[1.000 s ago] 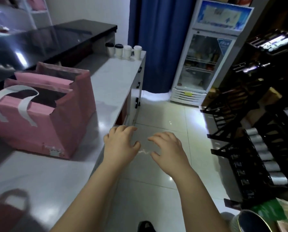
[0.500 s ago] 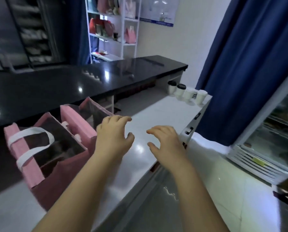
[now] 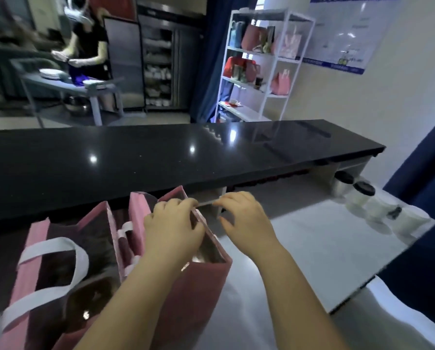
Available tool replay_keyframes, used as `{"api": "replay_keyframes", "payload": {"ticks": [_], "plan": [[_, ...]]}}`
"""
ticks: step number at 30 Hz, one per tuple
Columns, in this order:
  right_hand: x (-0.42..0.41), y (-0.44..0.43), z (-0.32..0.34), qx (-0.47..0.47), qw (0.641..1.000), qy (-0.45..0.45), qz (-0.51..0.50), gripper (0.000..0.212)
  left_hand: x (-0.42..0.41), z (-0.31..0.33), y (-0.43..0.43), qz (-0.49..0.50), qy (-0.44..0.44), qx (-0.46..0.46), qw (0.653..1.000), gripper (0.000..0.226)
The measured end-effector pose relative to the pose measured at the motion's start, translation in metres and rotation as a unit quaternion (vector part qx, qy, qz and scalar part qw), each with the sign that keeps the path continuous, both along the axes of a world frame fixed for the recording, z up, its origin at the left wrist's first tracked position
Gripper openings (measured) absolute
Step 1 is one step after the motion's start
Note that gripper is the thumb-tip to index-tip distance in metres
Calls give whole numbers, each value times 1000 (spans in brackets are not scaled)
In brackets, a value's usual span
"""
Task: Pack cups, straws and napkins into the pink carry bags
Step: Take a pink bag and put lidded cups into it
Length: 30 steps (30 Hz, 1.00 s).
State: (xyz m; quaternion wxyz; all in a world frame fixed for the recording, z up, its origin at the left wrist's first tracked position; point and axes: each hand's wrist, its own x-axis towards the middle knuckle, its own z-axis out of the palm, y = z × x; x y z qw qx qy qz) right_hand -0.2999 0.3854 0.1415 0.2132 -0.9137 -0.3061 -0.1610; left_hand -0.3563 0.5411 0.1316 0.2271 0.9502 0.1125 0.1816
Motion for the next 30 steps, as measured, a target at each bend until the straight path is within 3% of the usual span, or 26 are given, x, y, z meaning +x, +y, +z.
{"api": "replay_keyframes", "payload": {"ticks": [5,12,16,20,23,27,30], "plan": [[54,24,-12,-4,994,32,105,44,3,-4,5,86,6,-25,996,33],[97,44,-32,-75,964,66,245,65,-7,-10,-31,221,-9,-20,975,37],[119,39,-43,-156,947,84,266,77,-17,-14,-67,285,-43,-20,957,32],[132,28,-49,-116,953,74,271,46,-30,-25,-101,308,-92,11,947,23],[137,11,-54,-75,953,61,286,18,-44,-47,-123,325,-134,47,935,38],[135,-14,-64,-24,954,52,294,11,-61,-81,-142,337,-178,74,922,51],[124,-35,-69,38,951,75,298,8,-65,-94,-141,349,-212,20,913,37]]}}
